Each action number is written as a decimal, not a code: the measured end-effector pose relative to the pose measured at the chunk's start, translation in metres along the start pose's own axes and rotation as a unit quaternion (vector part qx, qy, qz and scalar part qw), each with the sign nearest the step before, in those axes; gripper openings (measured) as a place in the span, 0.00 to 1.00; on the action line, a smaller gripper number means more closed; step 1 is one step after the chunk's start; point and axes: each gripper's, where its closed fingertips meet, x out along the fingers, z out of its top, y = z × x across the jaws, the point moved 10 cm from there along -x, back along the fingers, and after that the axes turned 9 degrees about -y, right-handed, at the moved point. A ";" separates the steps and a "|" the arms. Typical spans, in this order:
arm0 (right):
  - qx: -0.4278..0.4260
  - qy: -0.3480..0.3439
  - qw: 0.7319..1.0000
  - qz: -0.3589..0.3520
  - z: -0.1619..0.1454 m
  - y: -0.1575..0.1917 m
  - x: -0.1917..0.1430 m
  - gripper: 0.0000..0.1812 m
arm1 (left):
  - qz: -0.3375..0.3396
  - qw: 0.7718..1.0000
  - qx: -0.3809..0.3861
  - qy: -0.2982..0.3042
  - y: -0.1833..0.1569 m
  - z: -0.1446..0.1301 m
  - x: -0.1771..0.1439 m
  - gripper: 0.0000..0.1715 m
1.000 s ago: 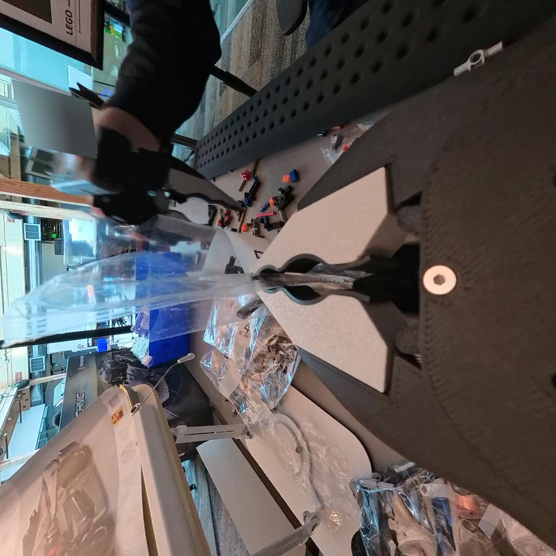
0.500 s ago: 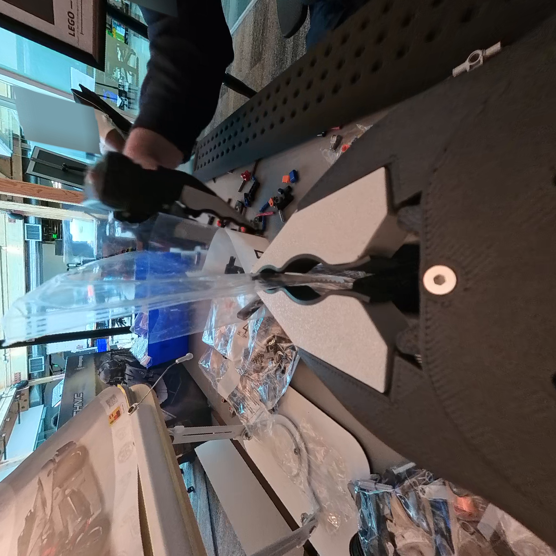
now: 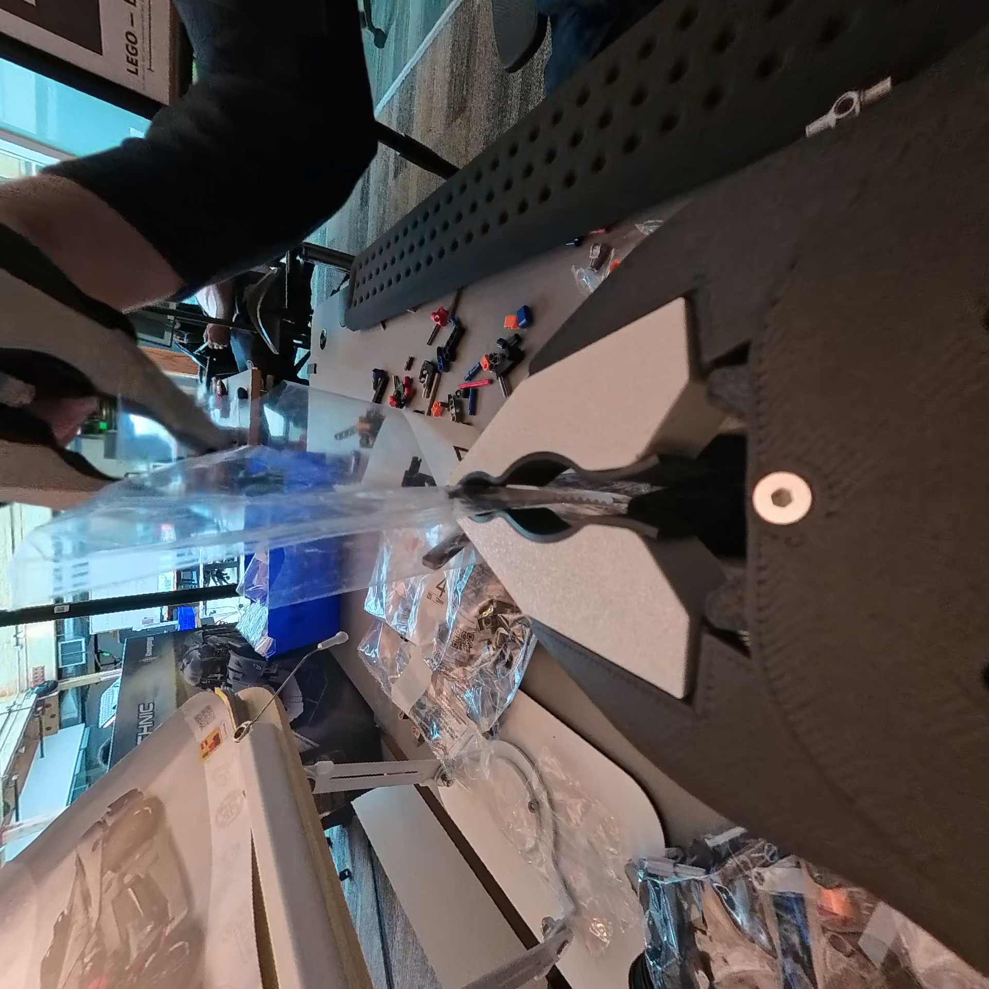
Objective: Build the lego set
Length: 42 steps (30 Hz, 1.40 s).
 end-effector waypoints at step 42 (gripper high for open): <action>0.288 -0.290 0.905 0.115 -0.097 0.072 0.021 0.03 | 0.016 1.000 -0.016 -0.008 0.005 0.001 -0.006 0.04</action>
